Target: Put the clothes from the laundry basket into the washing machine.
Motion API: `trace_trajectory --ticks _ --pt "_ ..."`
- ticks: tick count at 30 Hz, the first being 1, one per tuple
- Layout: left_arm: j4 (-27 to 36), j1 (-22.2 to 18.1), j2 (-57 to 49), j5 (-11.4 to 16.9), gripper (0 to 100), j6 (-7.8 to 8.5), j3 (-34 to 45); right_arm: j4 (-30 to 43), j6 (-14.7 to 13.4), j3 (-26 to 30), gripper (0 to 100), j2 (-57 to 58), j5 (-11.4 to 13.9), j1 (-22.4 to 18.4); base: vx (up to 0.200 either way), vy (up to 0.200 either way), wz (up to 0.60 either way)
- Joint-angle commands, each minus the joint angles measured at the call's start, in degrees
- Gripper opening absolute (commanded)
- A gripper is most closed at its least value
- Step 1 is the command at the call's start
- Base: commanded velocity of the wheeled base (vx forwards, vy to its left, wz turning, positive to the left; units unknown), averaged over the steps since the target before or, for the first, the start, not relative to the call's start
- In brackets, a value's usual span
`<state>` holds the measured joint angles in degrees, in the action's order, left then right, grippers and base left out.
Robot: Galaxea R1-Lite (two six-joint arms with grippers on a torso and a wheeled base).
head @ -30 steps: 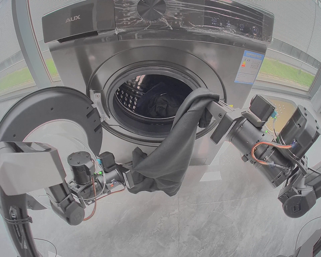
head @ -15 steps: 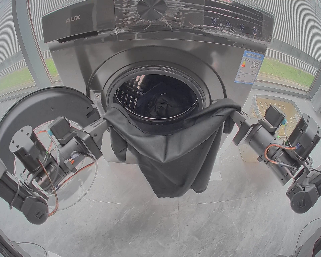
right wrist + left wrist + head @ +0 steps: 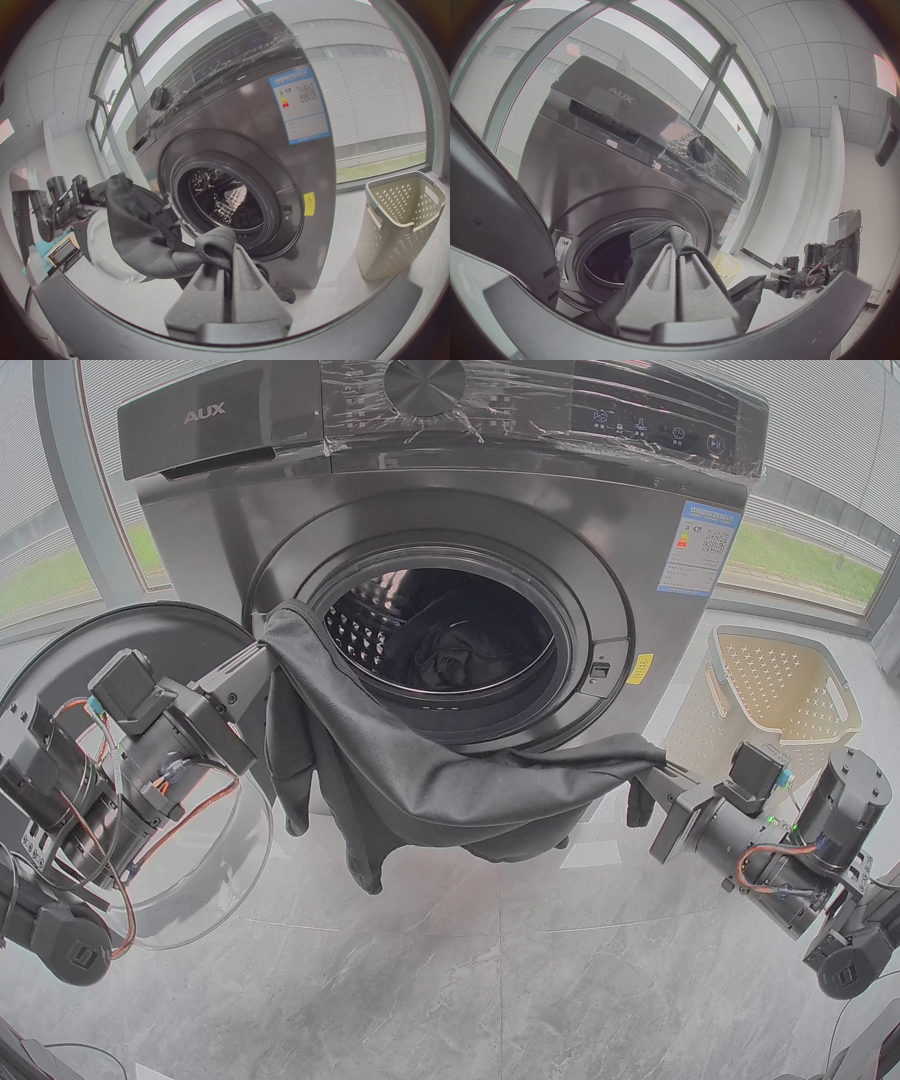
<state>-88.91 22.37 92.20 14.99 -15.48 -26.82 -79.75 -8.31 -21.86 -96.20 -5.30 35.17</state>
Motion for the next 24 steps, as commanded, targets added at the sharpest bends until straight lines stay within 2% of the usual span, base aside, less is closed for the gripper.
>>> trace_trajectory --ticks 1,4,5,7,9,14,19,24 --pt "0.0 0.2 -0.3 -0.3 0 -0.07 -1.0 -0.3 0.1 1.1 0 -0.1 -0.1 1.1 0.000 0.000 0.00" --pt "0.0 0.9 0.1 -1.1 0 -0.07 -2.4 0.0 0.3 2.4 0 0.1 -0.1 1.7 0.000 0.000 0.00" --pt "0.0 1.0 0.2 -1.2 0 -0.07 -2.9 0.0 0.3 3.9 100 0.2 -0.1 2.6 0.000 0.000 0.00" --pt "0.0 1.1 0.4 -1.3 0 -0.16 -3.6 0.4 0.1 6.7 100 0.0 -0.1 4.1 0.000 0.000 0.00" --pt "-0.1 1.2 0.9 -1.3 0 -0.16 -4.2 0.7 0.3 13.2 100 -0.9 0.2 5.5 0.000 0.000 0.00" --pt "-0.2 2.4 1.0 -1.4 0 -0.16 -4.3 0.6 0.4 16.2 100 -3.6 1.6 5.7 0.000 0.000 0.00" --pt "-0.2 3.6 0.5 -1.4 0 -0.16 -4.1 -0.2 0.8 15.4 100 -6.5 3.8 7.4 0.000 0.000 0.00" --pt "-0.3 4.3 -0.1 -1.3 0 -0.25 -3.9 -1.0 0.3 6.6 100 -13.5 3.6 7.3 0.000 0.000 0.00"
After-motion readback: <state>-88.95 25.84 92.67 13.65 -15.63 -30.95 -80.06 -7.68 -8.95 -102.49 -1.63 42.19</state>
